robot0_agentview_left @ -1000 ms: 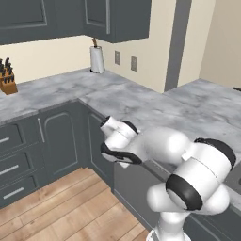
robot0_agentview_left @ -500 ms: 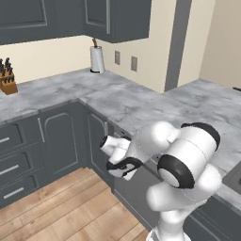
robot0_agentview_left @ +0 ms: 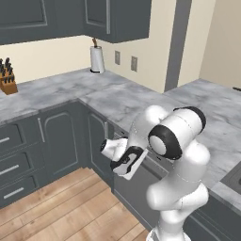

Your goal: Open the dishwasher door and pull out the top rack.

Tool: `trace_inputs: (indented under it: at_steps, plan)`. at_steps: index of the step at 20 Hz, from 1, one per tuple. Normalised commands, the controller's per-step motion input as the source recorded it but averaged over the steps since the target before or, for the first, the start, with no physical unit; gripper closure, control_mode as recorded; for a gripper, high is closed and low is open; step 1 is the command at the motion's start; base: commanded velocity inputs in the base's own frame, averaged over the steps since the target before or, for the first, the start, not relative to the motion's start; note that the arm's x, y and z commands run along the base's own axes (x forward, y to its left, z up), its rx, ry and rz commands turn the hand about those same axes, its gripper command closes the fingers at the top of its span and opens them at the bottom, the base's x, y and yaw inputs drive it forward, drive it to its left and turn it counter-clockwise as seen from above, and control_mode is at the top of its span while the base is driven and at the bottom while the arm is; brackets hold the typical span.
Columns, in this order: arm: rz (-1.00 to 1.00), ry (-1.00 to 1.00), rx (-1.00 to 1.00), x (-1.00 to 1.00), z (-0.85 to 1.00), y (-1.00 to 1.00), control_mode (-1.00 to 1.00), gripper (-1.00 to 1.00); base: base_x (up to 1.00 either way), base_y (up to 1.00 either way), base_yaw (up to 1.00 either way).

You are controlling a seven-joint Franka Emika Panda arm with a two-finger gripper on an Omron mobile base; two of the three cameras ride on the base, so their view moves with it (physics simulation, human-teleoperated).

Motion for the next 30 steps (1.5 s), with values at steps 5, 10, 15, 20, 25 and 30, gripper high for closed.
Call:
trace_inputs:
  at_steps: [5, 10, 15, 20, 25, 30]
  plan:
    - [-0.06, -0.03, -0.11, 0.46, -0.1, -0.03, -1.0, -1.0, 0.0, 0.0, 0.0]
    - [-0.05, -0.05, -0.15, 0.43, -0.28, -0.05, -1.0, -1.0, 0.0, 0.0, 0.0]
    - [-0.01, -0.02, -0.16, 0.44, -0.44, -0.05, -1.0, -1.0, 0.0, 0.0, 0.0]
    - [-0.02, -0.03, -0.14, 0.48, -0.36, 0.0, -1.0, -1.0, 0.0, 0.0, 0.0]
    - [-0.03, -0.03, -0.1, 0.41, -0.19, -0.09, -1.0, -1.0, 0.0, 0.0, 0.0]
    - [-0.01, 0.0, -0.07, 0.39, -0.49, -0.15, -1.0, -1.0, 0.0, 0.0, 0.0]
